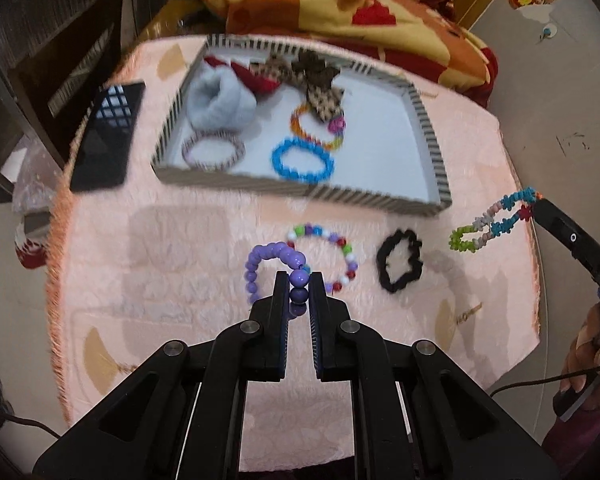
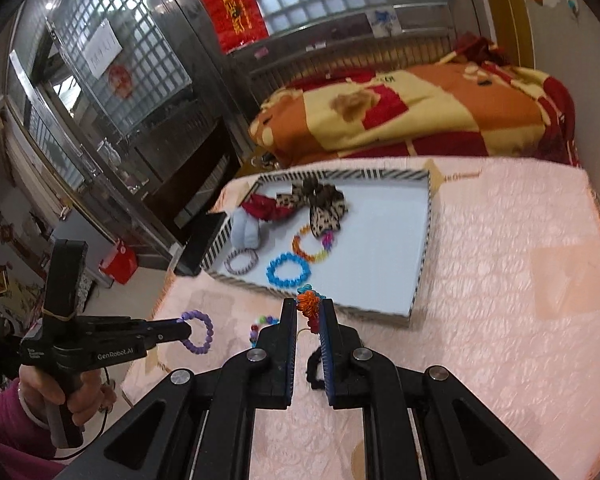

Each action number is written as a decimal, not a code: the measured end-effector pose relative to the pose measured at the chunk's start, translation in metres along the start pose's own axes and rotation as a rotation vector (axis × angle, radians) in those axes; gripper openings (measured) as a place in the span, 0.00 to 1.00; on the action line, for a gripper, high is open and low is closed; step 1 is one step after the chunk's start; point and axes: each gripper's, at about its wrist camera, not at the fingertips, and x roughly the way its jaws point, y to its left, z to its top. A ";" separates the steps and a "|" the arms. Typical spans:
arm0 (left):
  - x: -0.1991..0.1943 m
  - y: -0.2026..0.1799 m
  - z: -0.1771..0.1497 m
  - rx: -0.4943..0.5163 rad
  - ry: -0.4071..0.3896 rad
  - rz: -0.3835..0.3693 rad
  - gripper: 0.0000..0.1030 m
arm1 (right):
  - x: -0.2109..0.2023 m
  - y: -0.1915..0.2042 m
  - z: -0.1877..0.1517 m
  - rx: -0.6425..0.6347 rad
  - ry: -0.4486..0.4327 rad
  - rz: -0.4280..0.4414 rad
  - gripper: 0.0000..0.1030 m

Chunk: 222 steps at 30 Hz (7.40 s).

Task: Organize jewelry
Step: 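Carry the purple and flower bracelets into the tray and open both grippers, then withdraw both open tools from the tray, then move the left tool to the multicolour bead bracelet while the right approaches the black scrunchie, then grasp the multicolour bead bracelet with the left gripper while the right grasps the black scrunchie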

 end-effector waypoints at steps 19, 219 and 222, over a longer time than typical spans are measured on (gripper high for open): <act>0.002 -0.040 0.056 0.100 -0.060 0.060 0.08 | 0.022 -0.026 0.028 0.041 0.002 -0.067 0.10; 0.081 -0.006 0.013 -0.032 0.062 0.082 0.08 | 0.098 -0.031 -0.059 0.008 0.188 -0.209 0.10; 0.062 -0.013 0.019 -0.014 0.032 0.067 0.08 | 0.083 -0.028 -0.052 0.011 0.155 -0.189 0.09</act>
